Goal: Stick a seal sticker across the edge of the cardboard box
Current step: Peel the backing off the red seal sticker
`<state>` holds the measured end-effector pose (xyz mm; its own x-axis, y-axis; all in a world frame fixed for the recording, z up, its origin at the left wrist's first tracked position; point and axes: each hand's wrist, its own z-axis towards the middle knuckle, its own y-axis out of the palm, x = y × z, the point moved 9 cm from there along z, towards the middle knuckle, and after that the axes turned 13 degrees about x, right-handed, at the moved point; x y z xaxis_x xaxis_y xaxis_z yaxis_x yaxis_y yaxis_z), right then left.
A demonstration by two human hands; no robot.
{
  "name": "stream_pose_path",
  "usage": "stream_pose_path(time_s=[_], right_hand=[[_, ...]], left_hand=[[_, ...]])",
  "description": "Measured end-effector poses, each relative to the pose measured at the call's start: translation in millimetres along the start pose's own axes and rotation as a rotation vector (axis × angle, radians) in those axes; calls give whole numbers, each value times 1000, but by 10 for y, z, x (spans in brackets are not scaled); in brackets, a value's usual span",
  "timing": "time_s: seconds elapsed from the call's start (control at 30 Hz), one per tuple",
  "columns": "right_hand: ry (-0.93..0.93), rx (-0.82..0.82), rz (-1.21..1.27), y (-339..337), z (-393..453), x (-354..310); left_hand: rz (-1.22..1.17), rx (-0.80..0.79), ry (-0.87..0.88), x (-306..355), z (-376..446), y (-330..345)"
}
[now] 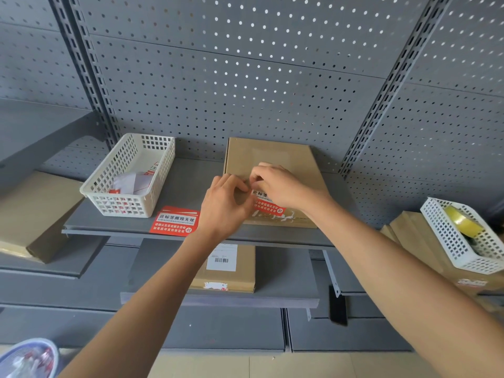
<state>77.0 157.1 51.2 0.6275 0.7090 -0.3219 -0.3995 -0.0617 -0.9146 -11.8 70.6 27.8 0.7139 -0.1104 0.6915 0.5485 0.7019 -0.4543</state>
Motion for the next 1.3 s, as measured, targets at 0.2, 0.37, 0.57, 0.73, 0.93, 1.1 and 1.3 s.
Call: stream_pose_path(time_s=[0.2,0.37,0.57,0.73,0.93,1.1,1.3], right_hand=[[-28,40,24,-50,-39,3],[-5,80,68,-41,-67,24],[28,104,134,-57,-73,62],[123,247,324,-237,-180,210],[124,196,251,-222,-309,398],[142,163,277,-197,-286,347],[158,98,244,-114,-224,316]], left_hand=[[28,-9,-71,-9,177,34],[28,-55,-78,-44,208,73],[14,-62,-114,-58,234,110],[44,-68,-128,-36,243,106],[67,-98,-125,-30,215,128],[86,-98,-97,2,202,117],[115,-134,-78,21,195,126]])
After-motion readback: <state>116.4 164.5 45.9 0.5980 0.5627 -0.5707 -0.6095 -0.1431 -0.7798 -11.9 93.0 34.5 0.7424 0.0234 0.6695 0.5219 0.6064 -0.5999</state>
